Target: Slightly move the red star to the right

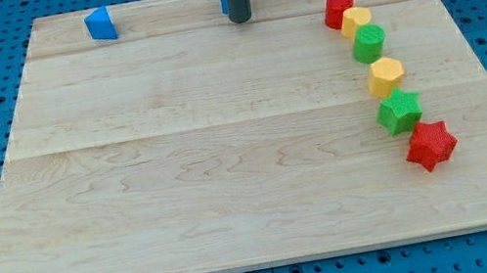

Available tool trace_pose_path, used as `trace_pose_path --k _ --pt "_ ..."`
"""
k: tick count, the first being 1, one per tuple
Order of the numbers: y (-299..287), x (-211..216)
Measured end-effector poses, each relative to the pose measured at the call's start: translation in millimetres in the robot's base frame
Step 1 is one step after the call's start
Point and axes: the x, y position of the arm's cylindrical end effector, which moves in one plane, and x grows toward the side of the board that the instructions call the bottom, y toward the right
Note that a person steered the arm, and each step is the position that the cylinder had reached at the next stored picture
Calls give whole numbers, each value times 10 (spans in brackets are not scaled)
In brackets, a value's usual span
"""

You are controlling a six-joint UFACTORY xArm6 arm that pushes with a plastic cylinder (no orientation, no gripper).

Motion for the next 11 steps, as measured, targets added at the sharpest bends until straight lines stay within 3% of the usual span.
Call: trace_pose_path --k 3,5,7,9,11 --pt "179 48" --pt "289 785" --pt "544 1051" --pt "782 1021" --pt "222 2106"
